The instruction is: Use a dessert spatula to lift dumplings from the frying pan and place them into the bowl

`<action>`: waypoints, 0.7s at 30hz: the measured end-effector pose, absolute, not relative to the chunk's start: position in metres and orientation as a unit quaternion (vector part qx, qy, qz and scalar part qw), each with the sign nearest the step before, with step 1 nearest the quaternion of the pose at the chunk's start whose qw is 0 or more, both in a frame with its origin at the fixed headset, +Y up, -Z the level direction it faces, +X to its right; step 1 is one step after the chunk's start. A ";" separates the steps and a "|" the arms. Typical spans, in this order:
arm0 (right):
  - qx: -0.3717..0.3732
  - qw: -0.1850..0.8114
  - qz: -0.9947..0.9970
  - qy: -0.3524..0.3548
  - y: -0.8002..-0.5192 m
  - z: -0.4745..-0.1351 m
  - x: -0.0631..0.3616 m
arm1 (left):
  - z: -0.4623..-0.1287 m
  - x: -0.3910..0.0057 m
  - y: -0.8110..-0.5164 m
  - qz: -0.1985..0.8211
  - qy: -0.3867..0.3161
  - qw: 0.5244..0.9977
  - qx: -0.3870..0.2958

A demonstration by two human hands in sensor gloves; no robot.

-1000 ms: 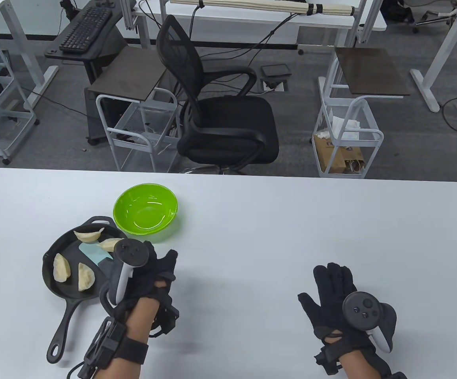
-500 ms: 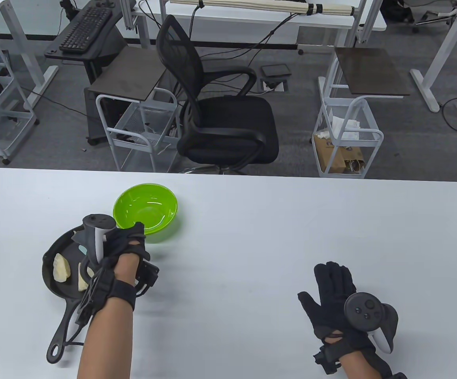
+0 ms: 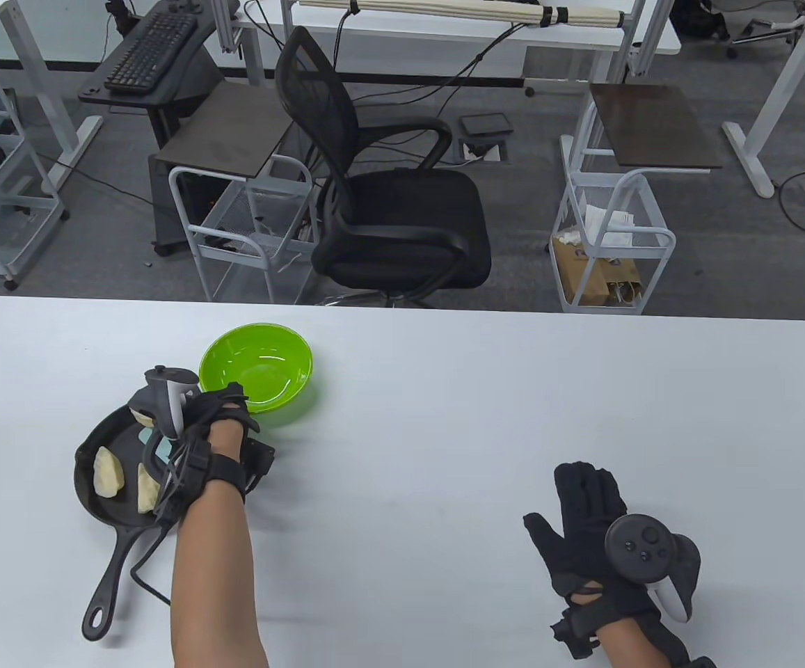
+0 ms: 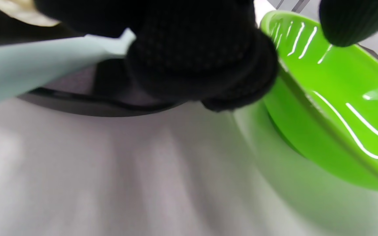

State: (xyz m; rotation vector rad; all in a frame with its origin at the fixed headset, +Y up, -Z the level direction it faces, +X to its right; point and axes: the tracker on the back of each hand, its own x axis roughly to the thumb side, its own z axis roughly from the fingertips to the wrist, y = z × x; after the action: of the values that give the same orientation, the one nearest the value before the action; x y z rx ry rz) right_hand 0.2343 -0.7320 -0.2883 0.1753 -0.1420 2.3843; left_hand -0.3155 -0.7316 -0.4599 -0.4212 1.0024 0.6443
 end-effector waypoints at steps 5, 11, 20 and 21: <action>0.071 0.364 0.927 -0.054 -0.732 -0.288 0.233 | -0.467 -0.318 -0.736 0.302 0.471 0.805 -0.197; 0.068 0.363 0.928 -0.043 -0.735 -0.290 0.232 | -0.474 -0.322 -0.737 0.283 0.473 0.809 -0.202; 0.065 0.364 0.929 -0.027 -0.737 -0.290 0.230 | -0.481 -0.327 -0.736 0.276 0.478 0.808 -0.207; 0.064 0.365 0.929 -0.026 -0.738 -0.291 0.230 | -0.482 -0.328 -0.736 0.275 0.479 0.807 -0.208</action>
State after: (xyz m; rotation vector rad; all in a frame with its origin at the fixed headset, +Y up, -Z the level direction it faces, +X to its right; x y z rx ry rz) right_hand 0.2304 -0.7379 -0.2906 0.1647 -0.0661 2.3881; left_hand -0.3277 -0.7360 -0.4823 -0.4458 1.0236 0.5879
